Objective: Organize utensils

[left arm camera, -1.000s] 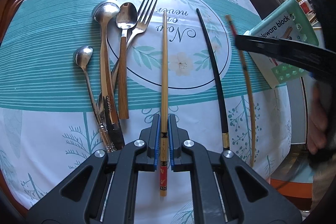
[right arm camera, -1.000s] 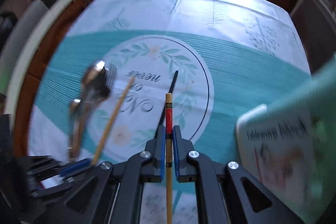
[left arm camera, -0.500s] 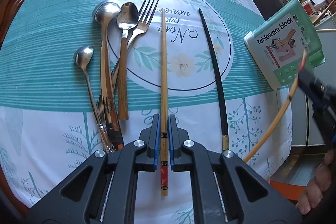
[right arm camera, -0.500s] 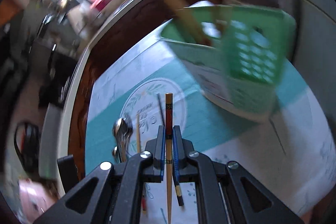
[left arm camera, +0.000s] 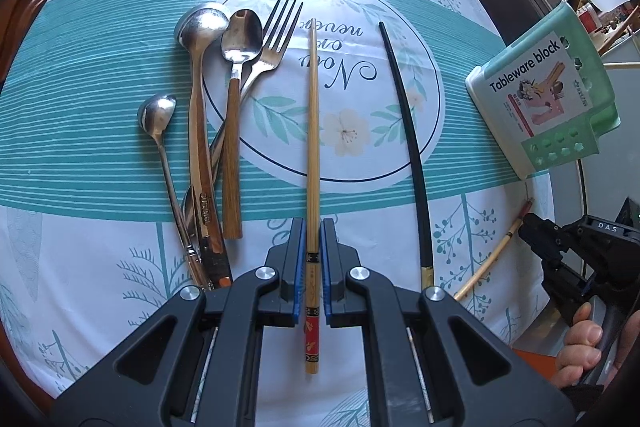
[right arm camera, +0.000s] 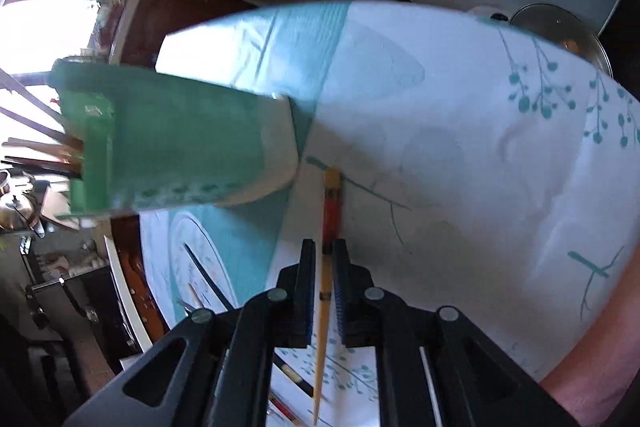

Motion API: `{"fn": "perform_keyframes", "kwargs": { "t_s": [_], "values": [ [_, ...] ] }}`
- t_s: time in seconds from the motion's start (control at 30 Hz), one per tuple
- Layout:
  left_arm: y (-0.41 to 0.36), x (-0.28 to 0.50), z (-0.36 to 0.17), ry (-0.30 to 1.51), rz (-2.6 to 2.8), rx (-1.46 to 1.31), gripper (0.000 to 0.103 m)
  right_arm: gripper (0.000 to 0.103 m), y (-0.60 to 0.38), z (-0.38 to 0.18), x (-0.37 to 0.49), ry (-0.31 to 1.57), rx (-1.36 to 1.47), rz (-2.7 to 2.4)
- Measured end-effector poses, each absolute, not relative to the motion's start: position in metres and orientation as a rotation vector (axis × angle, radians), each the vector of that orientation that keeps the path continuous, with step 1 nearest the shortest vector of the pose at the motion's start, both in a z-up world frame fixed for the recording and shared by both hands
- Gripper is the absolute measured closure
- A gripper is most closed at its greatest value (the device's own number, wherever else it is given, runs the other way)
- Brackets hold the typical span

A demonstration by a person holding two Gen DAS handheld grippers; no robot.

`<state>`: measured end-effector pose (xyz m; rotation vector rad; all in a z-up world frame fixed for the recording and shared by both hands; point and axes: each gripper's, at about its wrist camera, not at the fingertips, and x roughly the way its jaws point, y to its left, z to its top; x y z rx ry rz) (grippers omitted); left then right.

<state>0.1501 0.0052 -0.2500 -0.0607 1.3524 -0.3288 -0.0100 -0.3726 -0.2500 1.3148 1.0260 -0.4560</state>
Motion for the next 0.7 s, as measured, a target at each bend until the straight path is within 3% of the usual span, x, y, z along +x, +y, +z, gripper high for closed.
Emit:
{"fn": "perform_keyframes", "kwargs": {
  "t_s": [0.33, 0.4, 0.47, 0.7],
  "values": [
    [0.004, 0.144, -0.25, 1.338, -0.336, -0.049, 0.098, 0.091, -0.297, -0.205, 0.039, 1.241, 0.601, -0.034],
    [0.002, 0.144, -0.249, 1.335, -0.34, -0.03, 0.098, 0.08, -0.286, -0.206, 0.049, 1.28, 0.459, 0.085],
    [0.0, 0.143, -0.249, 1.338, -0.35, -0.017, 0.098, 0.08, -0.28, -0.21, 0.054, 1.311, 0.326, 0.183],
    [-0.004, 0.146, -0.25, 1.363, -0.368, 0.011, 0.098, 0.08, -0.264, -0.208, 0.051, 1.269, -0.209, 0.477]
  ]
}}
